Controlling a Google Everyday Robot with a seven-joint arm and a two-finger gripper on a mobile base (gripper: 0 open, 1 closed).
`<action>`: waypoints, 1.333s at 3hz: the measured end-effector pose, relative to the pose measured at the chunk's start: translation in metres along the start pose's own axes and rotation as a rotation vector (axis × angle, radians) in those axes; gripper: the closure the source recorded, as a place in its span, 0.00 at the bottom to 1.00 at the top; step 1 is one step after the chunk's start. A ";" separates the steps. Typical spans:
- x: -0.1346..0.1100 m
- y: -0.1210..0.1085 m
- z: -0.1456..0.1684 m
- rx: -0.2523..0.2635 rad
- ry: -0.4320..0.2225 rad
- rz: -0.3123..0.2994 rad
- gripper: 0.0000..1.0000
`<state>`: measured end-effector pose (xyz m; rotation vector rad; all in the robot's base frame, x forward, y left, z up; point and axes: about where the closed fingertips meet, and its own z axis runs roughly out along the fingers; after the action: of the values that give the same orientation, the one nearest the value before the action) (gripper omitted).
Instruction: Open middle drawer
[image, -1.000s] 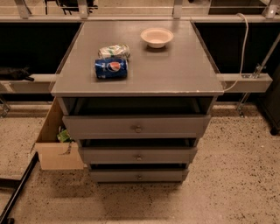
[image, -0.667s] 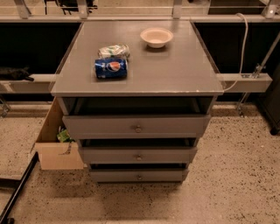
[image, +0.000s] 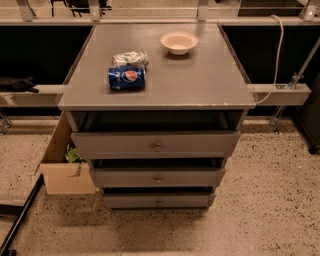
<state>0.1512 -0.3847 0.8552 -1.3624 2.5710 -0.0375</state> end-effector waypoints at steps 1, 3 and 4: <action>-0.023 -0.007 0.001 0.013 0.002 -0.043 0.00; -0.176 0.017 0.017 0.111 0.013 -0.273 0.00; -0.230 0.054 0.036 0.160 0.001 -0.379 0.00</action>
Offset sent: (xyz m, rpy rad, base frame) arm 0.1253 0.1919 0.0293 -0.1677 -0.1033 0.3222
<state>0.2393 -0.1624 0.8568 -1.7587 2.2171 -0.3000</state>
